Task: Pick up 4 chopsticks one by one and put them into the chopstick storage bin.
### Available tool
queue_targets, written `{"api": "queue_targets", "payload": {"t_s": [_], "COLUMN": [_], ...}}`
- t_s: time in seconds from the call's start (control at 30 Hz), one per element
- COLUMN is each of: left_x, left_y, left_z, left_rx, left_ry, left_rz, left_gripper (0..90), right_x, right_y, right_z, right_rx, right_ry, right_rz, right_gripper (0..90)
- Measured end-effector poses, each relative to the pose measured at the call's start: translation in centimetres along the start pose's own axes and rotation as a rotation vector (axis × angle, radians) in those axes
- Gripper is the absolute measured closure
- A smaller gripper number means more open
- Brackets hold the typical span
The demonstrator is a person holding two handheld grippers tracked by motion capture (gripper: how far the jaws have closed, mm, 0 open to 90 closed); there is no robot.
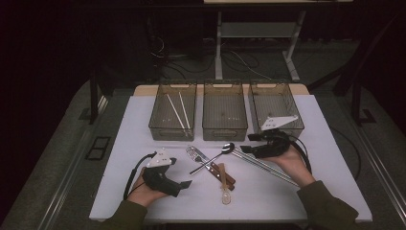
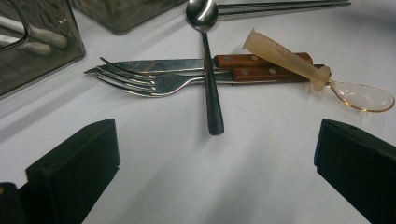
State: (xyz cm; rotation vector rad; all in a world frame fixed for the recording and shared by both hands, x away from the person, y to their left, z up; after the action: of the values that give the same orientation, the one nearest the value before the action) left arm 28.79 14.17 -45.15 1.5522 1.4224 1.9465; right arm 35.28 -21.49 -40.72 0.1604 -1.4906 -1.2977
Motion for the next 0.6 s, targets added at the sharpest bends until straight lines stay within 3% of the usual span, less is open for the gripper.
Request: {"api": "queue_targets", "payload": {"t_s": [0.33,0.6], "left_x": [0.0,-0.1], "left_y": [0.0,0.0], "left_z": [0.0,0.0], "left_rx": [-0.003,-0.004], "left_ry": [0.000,-0.002], "left_rz": [0.000,0.000], "left_gripper": [0.0,0.0], "right_x": [3.1,4.3], "right_y": [-3.2,-5.4], "right_z": [-1.4,-2.0], "right_rx": [-0.008,-0.027], "right_ry": [-0.021,-0.012], "right_rz": [0.011,0.020], "right_gripper": [40.3,42.3]}}
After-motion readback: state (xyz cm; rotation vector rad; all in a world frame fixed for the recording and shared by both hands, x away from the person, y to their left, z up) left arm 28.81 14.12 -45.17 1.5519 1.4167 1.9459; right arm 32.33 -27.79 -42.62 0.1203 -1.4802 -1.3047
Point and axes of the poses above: each handheld gripper's, and its own axes: x roughly backward along the jaws, y roughly out of its top, z roughly to its left, the point moved 2 cm from there along -x, roughly forward along the jaws, and after that the axes turned 5 degrees about -x, right-handed, at the moved point
